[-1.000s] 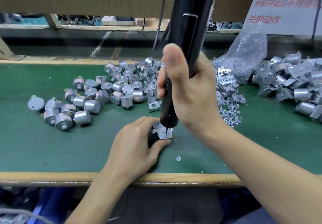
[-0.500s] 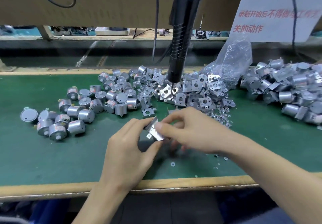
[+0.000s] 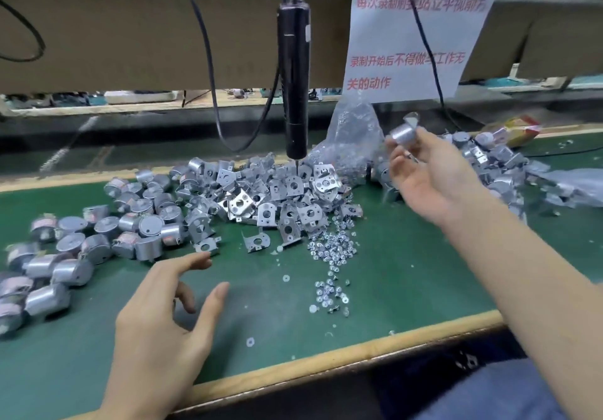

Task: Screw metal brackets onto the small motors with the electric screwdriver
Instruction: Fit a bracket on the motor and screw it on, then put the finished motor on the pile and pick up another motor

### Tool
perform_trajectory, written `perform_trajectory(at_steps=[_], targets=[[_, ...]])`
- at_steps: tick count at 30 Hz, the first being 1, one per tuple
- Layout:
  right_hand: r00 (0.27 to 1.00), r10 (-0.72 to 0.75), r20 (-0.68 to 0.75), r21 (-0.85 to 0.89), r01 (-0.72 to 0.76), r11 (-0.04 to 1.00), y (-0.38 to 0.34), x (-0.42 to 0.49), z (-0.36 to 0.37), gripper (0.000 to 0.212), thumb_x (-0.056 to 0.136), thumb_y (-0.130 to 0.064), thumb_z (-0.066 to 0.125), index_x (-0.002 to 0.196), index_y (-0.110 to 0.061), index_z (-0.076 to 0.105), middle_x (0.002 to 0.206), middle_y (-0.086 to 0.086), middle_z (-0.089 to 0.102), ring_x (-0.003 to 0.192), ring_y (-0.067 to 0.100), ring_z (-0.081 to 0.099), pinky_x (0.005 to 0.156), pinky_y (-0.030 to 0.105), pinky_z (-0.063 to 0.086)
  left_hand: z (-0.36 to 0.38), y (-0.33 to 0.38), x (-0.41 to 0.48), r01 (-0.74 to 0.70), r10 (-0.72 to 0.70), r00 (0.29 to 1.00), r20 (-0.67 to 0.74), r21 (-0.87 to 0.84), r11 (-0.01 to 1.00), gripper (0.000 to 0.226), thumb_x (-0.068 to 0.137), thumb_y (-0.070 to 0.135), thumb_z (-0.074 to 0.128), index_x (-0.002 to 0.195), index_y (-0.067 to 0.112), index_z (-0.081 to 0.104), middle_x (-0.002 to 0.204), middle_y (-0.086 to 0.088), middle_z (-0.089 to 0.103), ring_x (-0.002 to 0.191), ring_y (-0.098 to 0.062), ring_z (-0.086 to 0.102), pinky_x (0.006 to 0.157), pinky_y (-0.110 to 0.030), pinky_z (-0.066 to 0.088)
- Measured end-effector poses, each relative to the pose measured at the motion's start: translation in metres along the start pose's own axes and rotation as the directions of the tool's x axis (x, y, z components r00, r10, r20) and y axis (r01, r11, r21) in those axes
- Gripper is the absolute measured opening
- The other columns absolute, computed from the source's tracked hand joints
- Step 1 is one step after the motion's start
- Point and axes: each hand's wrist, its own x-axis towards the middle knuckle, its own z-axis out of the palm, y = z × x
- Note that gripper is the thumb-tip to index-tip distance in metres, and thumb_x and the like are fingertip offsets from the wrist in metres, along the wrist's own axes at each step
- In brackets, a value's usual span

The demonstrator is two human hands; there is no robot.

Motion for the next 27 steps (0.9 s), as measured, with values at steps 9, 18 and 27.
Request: perform_trajectory(at_steps=[9,18,27], targets=[[0.992,-0.106,-0.074,0.149,0.116,0.982,-0.016,0.02,-0.009,0.056,0.111,-0.046,0.03,0.098,-0.008,0.07,0.076,0.004,0.075,0.053,0.011,0.058,0.05,0.019,0.046,0.005,-0.005,0.002,-0.036,0.032,0.998,0.063,0.066,0.997,0.03,0.078,0.036,0.069,0.106,0.028,0.065,0.08,0.016,0.052,0.069,0.002,0.049,0.068,-0.003,0.035],[0.821,-0.31,0.48,-0.559,0.559,0.613,0.055,-0.013,0.054,0.079,0.08,-0.069,0.062,0.134,-0.013,0.057,0.122,-0.018,0.068,0.117,-0.003,0.061,0.098,0.02,0.049,-0.015,-0.031,0.012,0.199,-0.173,0.979,-0.108,0.312,0.929,0.045,0.082,0.041,0.065,0.117,0.012,0.065,0.123,-0.009,0.057,0.117,-0.037,0.047,0.103,-0.035,0.027],[0.684,-0.229,0.693,-0.374,0.613,0.696,0.081,-0.034,0.102,0.027,0.096,-0.033,0.062,0.111,-0.011,0.059,0.086,0.003,0.068,0.076,0.026,0.07,0.08,0.039,0.058,-0.065,-0.088,0.023,0.577,-0.537,0.804,-0.257,0.554,0.6,0.075,0.082,0.055,0.068,0.143,0.021,0.043,0.151,-0.021,0.03,0.13,-0.045,0.027,0.099,-0.063,0.03]])
